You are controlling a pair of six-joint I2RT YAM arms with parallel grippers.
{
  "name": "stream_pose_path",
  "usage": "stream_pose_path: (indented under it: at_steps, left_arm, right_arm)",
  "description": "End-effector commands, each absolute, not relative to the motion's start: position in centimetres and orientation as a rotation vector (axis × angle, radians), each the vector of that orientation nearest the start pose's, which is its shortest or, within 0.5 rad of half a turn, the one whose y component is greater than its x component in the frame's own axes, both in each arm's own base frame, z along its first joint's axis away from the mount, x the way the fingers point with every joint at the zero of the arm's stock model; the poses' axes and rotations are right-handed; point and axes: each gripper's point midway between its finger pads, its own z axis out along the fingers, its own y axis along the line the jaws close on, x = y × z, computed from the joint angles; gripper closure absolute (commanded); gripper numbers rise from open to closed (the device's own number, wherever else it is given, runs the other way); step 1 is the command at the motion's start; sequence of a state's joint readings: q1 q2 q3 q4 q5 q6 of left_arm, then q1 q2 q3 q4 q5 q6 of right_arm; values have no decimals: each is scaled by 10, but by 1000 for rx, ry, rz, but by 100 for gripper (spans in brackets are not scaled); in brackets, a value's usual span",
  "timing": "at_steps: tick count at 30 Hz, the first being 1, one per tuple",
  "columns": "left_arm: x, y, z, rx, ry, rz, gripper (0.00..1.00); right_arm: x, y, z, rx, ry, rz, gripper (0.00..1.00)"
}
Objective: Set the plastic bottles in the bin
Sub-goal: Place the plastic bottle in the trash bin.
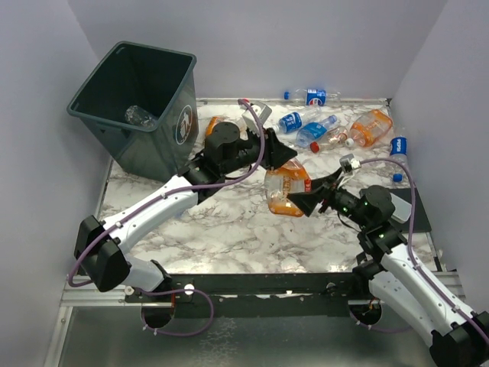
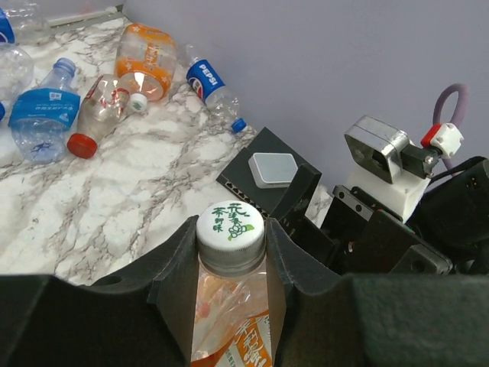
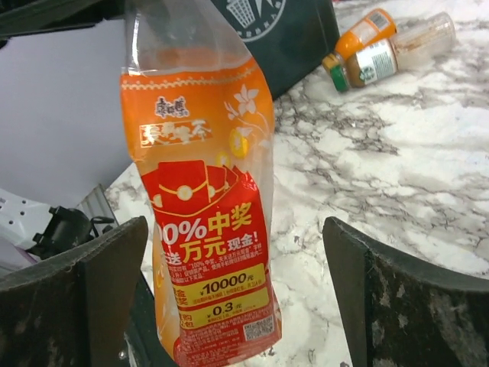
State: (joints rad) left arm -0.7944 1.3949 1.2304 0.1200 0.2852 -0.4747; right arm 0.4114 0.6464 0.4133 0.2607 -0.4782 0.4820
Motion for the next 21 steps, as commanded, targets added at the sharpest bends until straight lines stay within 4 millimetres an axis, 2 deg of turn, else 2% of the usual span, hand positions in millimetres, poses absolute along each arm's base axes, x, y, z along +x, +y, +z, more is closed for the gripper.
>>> stream_pose_path:
  at_steps: [1,2,5,7,10,13,15,17,19,21]
  left_arm:
    - [298,-358,357,451,1651,-985,100]
    - [308,-348,360,426,1646,-902,100]
    - [336,-310,390,338,1592,-637,100]
    - [352,-281,419,253,1538,-468,100]
    - [364,-236,470,120,1439,-278,100]
    - [365,-200,525,18,1302,-175,100]
    - [360,-178,559,-49,1197,-112,100]
    - [358,-157,584,-127,1122,-53,100]
    - [362,-135,603,-175,1075,-7,100]
    - [369,-109,610,-240,1025,33,100]
  right_arm:
    - [227,204,236,-284,1700,1063,0]
    - [228,204,236,-277,1714,1069,0]
    - [224,210,246,-274,1724,1127,0]
    - [218,214,262,-273,1703,1188,0]
    - [204,222,291,-312,1644,1297,0]
    - [198,225,305,-308,1613,1364,0]
    - [200,225,300,-281,1625,1366,0]
    - [204,223,287,-241,1653,1358,0]
    - [208,222,267,-182,1695,1354,0]
    - [207,221,241,-143,1722,1375,0]
